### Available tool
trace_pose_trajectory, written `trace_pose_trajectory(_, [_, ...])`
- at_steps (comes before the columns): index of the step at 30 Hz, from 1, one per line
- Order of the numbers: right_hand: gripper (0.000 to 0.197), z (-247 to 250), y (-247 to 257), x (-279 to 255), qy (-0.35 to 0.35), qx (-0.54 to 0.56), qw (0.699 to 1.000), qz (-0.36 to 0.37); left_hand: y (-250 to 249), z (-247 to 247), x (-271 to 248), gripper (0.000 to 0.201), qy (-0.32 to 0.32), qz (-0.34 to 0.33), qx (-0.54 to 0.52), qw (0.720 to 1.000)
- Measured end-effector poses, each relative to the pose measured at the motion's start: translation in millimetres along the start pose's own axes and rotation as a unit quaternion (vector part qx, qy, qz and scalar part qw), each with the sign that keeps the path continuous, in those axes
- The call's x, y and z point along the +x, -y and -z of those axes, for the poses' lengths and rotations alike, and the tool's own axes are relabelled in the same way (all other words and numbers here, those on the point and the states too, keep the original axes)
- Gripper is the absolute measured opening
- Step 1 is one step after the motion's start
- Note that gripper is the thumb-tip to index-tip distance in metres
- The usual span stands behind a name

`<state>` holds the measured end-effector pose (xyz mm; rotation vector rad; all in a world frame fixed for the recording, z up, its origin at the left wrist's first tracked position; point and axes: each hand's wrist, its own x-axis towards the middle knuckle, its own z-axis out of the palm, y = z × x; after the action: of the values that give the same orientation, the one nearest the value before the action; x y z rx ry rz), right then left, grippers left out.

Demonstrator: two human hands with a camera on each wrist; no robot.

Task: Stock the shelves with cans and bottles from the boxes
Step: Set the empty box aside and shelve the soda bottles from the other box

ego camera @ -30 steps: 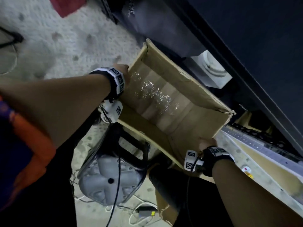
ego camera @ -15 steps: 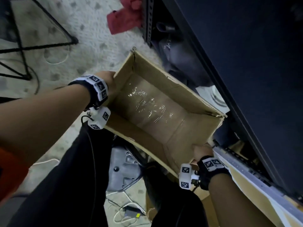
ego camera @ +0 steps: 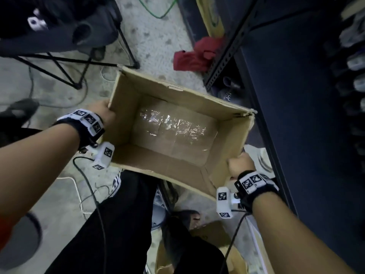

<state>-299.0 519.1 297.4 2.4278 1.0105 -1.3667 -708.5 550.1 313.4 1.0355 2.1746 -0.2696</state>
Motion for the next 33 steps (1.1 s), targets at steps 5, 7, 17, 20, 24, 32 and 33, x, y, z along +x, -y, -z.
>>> trace_pose_trajectory(5, [0.038,1.7,65.6,27.1,-0.002,-0.072,0.995,0.075,33.2,3.2,7.8,0.014,0.010,0.070,-0.104,0.992])
trace_pose_trajectory(7, [0.041,-1.0,93.3,42.8,-0.005,-0.094,0.991,0.094,40.8,2.0,20.3,0.014,0.016,0.102,-0.148,0.984])
trace_pose_trajectory(17, [0.020,-19.7,208.0,120.6,0.017,-0.137,0.978,0.154,46.0,-9.8,98.9,0.014,0.104,0.230,-0.252,0.934])
trace_pose_trajectory(20, [0.013,-25.2,227.6,144.2,0.016,-0.157,0.975,0.154,40.4,-14.6,124.7,0.014,0.121,0.240,-0.255,0.929])
trace_pose_trajectory(24, [0.026,-31.2,244.9,173.6,0.003,-0.172,0.975,0.141,26.0,-21.5,155.2,0.019,0.132,0.237,-0.263,0.926])
trace_pose_trajectory(32, [0.025,-35.8,269.5,216.0,0.002,-0.164,0.978,0.132,11.9,-34.8,196.1,0.022,0.173,0.255,-0.277,0.910])
trace_pose_trajectory(33, [0.025,-35.9,272.3,219.7,0.001,-0.164,0.977,0.134,9.9,-36.7,199.6,0.023,0.172,0.259,-0.285,0.907])
